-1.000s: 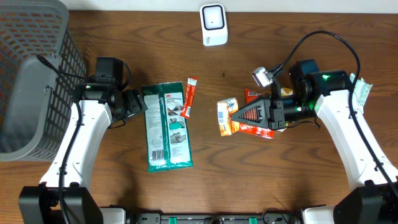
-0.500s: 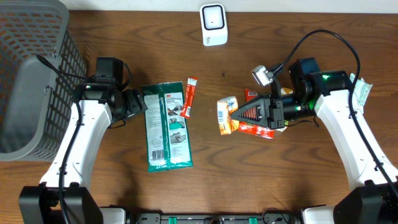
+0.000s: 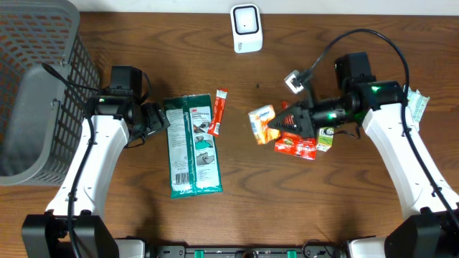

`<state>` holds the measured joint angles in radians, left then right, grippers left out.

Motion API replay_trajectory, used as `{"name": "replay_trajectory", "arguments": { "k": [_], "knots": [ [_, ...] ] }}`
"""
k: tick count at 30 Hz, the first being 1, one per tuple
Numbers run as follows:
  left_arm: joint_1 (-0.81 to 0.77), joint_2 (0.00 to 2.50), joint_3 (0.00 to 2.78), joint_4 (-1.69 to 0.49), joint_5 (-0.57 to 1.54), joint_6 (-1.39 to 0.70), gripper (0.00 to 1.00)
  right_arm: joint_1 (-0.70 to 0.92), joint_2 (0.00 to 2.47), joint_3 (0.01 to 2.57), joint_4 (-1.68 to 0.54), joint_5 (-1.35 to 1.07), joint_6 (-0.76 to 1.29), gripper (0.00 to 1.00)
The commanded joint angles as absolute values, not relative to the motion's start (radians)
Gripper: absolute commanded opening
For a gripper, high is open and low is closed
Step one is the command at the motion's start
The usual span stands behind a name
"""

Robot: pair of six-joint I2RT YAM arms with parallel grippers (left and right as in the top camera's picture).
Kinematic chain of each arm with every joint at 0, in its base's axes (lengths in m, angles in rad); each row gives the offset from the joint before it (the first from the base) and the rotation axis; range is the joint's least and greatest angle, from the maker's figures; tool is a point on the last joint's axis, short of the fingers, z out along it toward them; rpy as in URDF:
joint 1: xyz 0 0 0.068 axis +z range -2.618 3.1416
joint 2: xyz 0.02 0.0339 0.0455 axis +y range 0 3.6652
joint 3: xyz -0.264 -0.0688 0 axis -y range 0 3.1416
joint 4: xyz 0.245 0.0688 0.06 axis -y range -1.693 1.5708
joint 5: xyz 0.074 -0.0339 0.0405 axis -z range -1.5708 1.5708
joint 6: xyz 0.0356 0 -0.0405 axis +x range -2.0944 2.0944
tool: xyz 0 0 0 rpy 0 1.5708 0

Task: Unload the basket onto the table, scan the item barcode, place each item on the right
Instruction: 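Lift the Kleenex pack with the right gripper and turn it upright, then hold the Kleenex pack under the white scanner with the right gripper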

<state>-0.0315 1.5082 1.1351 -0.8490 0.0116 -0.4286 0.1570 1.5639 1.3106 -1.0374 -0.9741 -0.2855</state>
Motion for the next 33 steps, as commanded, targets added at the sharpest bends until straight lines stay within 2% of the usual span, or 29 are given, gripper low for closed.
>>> {"name": "replay_trajectory", "arguments": {
  "k": [1,7,11,15,19,26,29,33],
  "knots": [
    [-0.029,1.507,1.143,-0.852,-0.001,-0.419,0.90,0.199,1.551,1.312,-1.003,-0.524,0.035,0.01],
    [-0.029,1.507,1.143,-0.852,-0.001,-0.419,0.90,0.316,1.551,1.316,-0.952,-0.164,0.222,0.01],
    [-0.029,1.507,1.143,-0.852,-0.001,-0.419,0.90,0.360,1.551,1.388,-0.979,-0.059,0.280,0.01],
    [-0.029,1.507,1.143,-0.852,-0.001,-0.419,0.90,0.368,1.559,1.559,-1.101,0.037,0.332,0.01],
    [-0.029,1.507,1.143,-0.852,-0.001,-0.419,0.90,0.368,1.632,1.833,-1.326,0.178,0.359,0.01],
    [-0.029,1.507,1.143,-0.852,-0.001,-0.419,0.90,0.369,1.873,2.316,-1.567,0.315,0.337,0.01],
    [-0.029,1.507,1.143,-0.852,-0.001,-0.419,0.90,0.382,1.967,2.424,-1.533,0.348,0.237,0.01],
    [-0.029,1.507,1.143,-0.852,-0.001,-0.419,0.90,0.425,2.051,2.434,-1.371,0.533,0.127,0.01]
  ]
}}
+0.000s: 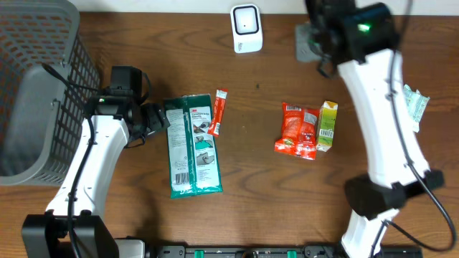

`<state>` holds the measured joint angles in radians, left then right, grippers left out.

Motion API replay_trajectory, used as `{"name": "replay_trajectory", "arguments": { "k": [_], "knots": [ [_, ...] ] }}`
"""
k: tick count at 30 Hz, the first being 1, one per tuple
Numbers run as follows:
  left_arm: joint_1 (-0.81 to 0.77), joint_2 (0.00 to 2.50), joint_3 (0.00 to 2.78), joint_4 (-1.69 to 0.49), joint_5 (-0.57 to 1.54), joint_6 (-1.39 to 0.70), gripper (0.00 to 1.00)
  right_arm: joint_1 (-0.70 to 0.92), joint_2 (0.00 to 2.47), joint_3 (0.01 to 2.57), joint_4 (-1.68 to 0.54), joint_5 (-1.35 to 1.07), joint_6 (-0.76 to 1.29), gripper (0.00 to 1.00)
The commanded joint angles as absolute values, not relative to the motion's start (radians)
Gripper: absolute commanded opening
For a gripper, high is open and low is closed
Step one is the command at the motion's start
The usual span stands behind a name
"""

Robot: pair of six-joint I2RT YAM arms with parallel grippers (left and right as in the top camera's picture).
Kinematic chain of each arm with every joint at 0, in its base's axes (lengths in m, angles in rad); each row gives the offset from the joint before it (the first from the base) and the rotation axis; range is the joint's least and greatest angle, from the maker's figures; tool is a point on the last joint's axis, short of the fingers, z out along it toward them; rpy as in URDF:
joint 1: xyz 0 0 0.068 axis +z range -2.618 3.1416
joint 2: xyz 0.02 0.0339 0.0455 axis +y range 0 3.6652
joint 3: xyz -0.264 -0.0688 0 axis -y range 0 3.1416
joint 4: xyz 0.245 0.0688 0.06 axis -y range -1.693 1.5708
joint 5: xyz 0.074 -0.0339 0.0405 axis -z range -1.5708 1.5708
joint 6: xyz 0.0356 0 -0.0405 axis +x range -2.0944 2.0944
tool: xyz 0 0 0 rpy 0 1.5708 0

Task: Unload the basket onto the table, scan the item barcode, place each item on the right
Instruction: 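Hold the Kleenex pack under the white scanner with the right gripper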

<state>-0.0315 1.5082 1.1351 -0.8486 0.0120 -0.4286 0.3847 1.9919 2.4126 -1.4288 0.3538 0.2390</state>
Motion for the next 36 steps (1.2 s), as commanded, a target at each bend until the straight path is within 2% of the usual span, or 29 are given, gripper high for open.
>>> {"name": "replay_trajectory", "arguments": {
  "k": [1,7,14,28,36],
  "knots": [
    [-0.029,1.507,1.143,-0.852,-0.001,-0.419,0.90,0.438,2.070,2.434,-1.336,0.573,0.101,0.01],
    [-0.029,1.507,1.143,-0.852,-0.001,-0.419,0.90,0.511,2.204,2.434,-1.040,0.805,-0.113,0.01],
    [-0.029,1.507,1.143,-0.852,-0.001,-0.419,0.90,0.525,2.351,2.434,-0.735,0.822,-0.401,0.01],
    [-0.029,1.507,1.143,-0.852,-0.001,-0.419,0.90,0.525,2.625,2.434,-0.410,0.835,-0.958,0.01],
    [-0.029,1.507,1.143,-0.852,-0.001,-0.419,0.90,0.525,2.667,2.434,-0.276,0.847,-1.055,0.01]
  ]
}}
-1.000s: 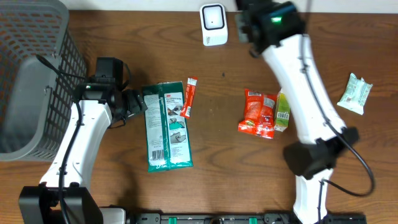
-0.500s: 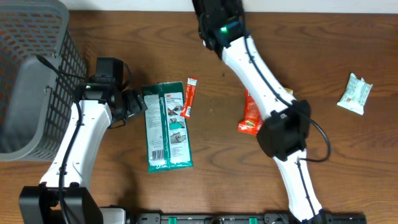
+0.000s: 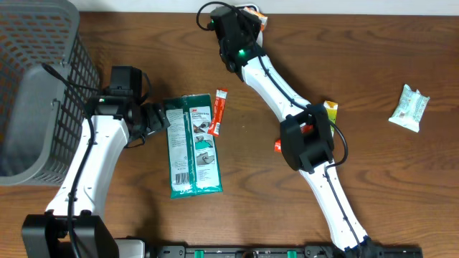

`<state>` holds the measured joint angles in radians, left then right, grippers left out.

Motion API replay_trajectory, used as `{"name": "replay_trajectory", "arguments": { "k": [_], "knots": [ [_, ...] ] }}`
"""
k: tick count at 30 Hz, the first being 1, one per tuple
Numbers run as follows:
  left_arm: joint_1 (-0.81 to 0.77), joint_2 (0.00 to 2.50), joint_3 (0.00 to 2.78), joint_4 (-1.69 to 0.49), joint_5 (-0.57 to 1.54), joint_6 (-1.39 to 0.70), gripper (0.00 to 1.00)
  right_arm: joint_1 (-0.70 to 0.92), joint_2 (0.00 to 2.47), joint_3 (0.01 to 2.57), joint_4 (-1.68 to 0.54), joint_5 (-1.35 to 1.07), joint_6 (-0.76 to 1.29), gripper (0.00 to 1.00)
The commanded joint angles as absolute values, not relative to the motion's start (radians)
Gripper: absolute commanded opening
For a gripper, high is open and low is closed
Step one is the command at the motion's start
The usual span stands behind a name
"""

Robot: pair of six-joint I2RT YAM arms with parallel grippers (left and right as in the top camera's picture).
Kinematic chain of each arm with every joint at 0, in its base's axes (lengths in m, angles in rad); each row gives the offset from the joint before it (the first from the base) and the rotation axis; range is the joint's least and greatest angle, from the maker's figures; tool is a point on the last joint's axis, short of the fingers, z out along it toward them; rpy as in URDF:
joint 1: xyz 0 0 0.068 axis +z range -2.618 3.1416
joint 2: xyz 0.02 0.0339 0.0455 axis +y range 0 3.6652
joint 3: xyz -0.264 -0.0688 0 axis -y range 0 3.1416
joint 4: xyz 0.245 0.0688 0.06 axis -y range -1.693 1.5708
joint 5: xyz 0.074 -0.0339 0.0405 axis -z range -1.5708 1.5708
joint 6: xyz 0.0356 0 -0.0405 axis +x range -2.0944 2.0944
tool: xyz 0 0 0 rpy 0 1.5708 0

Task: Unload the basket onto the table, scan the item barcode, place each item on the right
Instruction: 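Hold the Kleenex pack under the white scanner with the right gripper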

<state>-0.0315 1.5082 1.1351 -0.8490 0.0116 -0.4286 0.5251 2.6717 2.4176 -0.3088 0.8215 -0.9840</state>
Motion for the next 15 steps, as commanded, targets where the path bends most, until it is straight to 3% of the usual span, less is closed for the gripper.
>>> {"name": "replay_trajectory", "arguments": {
  "k": [1,15],
  "knots": [
    [-0.030,1.507,1.143,-0.852,-0.001,-0.419,0.90,0.525,2.667,2.434,-0.265,0.847,-1.060,0.01],
    [-0.029,1.507,1.143,-0.852,-0.001,-0.419,0.90,0.525,2.668,2.432,-0.286,0.823,-1.073,0.01]
  ]
}}
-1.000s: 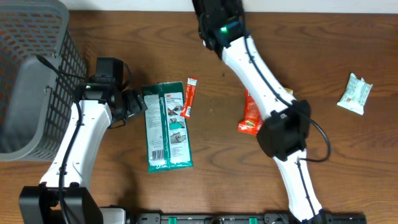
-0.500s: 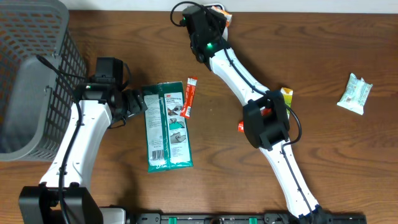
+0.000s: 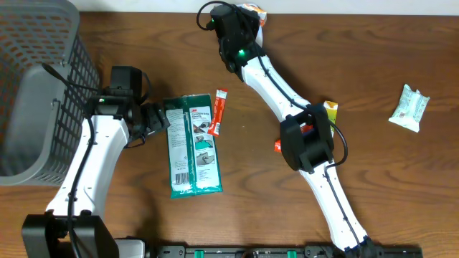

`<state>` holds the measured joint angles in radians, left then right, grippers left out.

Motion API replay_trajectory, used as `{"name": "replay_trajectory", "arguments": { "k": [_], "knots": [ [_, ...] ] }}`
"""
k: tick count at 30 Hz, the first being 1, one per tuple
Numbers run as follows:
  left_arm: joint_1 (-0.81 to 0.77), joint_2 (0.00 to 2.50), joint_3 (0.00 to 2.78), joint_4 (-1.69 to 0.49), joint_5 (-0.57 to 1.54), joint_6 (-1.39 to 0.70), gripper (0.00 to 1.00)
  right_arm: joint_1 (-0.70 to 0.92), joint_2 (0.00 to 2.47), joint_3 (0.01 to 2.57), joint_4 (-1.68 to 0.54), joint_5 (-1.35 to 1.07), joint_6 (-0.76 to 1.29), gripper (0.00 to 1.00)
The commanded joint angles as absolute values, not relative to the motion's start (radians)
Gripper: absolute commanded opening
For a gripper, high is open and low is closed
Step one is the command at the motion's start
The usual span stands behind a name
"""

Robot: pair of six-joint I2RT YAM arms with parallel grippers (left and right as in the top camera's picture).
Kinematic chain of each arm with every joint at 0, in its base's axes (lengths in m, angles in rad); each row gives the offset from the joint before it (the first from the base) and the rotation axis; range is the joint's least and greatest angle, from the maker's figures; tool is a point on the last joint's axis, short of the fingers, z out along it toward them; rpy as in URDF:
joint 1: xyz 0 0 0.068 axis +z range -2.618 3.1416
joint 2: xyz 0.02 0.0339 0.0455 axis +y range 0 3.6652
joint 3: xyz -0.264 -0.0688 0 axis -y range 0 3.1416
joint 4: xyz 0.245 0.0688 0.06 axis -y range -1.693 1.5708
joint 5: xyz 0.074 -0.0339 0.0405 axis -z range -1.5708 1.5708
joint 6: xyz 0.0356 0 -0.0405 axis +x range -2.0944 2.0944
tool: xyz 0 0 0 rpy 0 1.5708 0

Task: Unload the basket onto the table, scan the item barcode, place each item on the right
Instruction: 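Hold the Kleenex pack under the white scanner with the right gripper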

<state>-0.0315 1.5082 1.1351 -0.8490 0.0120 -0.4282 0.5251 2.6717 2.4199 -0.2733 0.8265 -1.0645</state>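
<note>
My right arm reaches across the table to its far edge at top centre. There my right gripper (image 3: 247, 16) is shut on a small orange-and-white packet (image 3: 253, 8), which peeks out past the wrist. The arm and packet cover the white scanner, so no barcode shows. My left gripper (image 3: 159, 118) rests at the upper left edge of a green 3M packet (image 3: 192, 147). Whether its fingers are open or shut cannot be made out.
A red stick sachet (image 3: 219, 111) lies beside the green packet. A yellow-green carton (image 3: 330, 107) and a sliver of a red packet (image 3: 277, 146) show beside the right arm. A pale green pouch (image 3: 410, 107) lies far right. A grey basket (image 3: 36, 86) stands at the left.
My right gripper was first down on the orange packet beside the red packet and the carton. Then the packet was gone from the table and the arm stood high at the back. After that it held the packet over the white scanner at top centre, as now. The left arm stayed put.
</note>
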Motion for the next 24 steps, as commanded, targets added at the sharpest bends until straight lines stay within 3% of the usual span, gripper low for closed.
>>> {"name": "replay_trajectory", "arguments": {
  "k": [1,13,24],
  "knots": [
    [-0.029,1.507,1.143,-0.852,-0.001,-0.419,0.90,0.525,2.668,2.432,-0.299,0.810,-1.061,0.01],
    [-0.029,1.507,1.143,-0.852,-0.001,-0.419,0.90,0.509,2.584,2.433,-0.366,0.811,-0.832,0.01],
    [-0.029,1.507,1.143,-0.852,-0.001,-0.419,0.90,0.445,2.258,2.433,-0.809,0.698,-0.462,0.01]
  ]
}}
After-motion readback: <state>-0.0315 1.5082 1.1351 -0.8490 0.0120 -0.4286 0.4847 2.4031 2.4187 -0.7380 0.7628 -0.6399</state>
